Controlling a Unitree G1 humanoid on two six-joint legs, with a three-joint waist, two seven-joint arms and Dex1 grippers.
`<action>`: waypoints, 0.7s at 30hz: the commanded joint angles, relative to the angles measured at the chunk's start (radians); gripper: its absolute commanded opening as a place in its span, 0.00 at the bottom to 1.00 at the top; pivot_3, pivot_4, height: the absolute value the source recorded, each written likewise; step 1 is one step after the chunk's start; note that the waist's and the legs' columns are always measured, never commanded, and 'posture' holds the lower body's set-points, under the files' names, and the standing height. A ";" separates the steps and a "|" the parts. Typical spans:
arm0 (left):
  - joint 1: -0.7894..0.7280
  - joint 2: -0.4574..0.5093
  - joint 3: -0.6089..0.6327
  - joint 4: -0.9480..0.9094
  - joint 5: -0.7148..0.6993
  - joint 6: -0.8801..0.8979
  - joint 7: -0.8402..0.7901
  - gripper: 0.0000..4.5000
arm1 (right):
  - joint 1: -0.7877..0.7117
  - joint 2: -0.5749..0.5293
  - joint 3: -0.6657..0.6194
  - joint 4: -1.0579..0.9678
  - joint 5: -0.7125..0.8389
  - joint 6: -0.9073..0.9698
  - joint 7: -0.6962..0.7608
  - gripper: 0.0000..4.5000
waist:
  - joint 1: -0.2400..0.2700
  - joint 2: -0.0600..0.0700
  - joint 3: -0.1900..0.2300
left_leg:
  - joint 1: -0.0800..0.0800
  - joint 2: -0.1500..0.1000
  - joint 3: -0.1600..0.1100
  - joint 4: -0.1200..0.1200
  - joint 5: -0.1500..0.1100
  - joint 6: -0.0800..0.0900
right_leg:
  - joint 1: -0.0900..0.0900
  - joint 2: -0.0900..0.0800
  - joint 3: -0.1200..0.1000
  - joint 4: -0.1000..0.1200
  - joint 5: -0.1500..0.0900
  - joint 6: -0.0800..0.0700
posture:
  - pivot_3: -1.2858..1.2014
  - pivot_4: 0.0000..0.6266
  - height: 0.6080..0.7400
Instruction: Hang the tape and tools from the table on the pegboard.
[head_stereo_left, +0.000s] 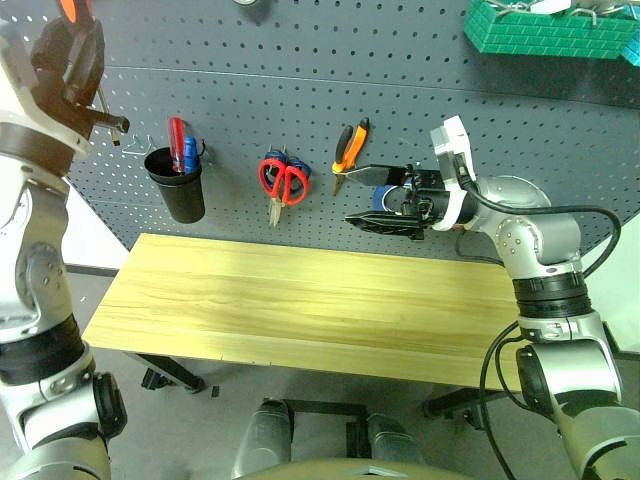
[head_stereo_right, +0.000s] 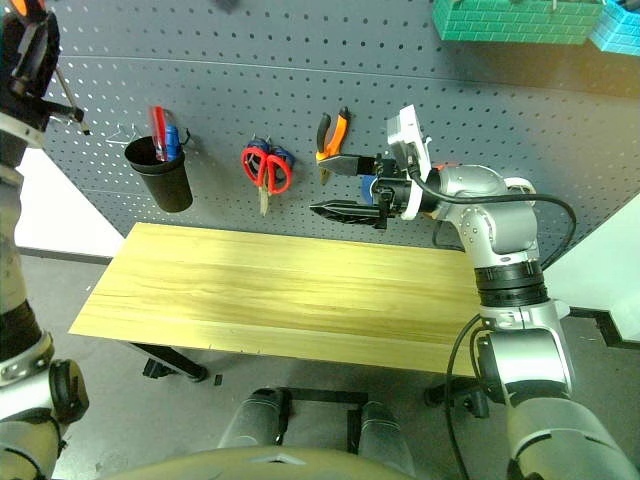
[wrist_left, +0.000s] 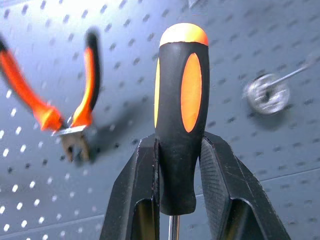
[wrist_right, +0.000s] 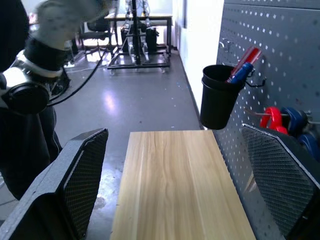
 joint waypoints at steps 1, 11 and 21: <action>-0.039 -0.004 -0.011 0.153 0.050 -0.148 -0.030 0.17 | -0.011 0.001 -0.015 -0.011 -0.008 -0.032 -0.003 1.00 | 0.000 0.000 0.000 | 0.000 0.000 0.000 0.000 0.000 0.000 | 0.000 0.000 0.000 0.000 0.000 0.000 | 0.64 0.07 1.00; -0.148 -0.078 -0.044 0.535 0.073 -0.440 -0.110 0.17 | 0.044 -0.018 -0.009 -0.086 -0.019 -0.009 -0.040 1.00 | -0.001 0.000 0.000 | -0.001 0.000 0.000 0.000 0.000 0.000 | -0.001 0.000 0.000 0.000 0.000 0.000 | 0.62 0.10 1.00; -0.204 -0.113 -0.075 0.808 0.119 -0.556 -0.118 0.17 | 0.096 -0.054 -0.003 -0.165 -0.034 0.009 -0.077 1.00 | -0.004 0.000 0.000 | -0.001 0.000 0.001 0.001 0.000 0.000 | -0.001 0.000 0.000 0.001 0.000 0.000 | 0.60 0.11 1.00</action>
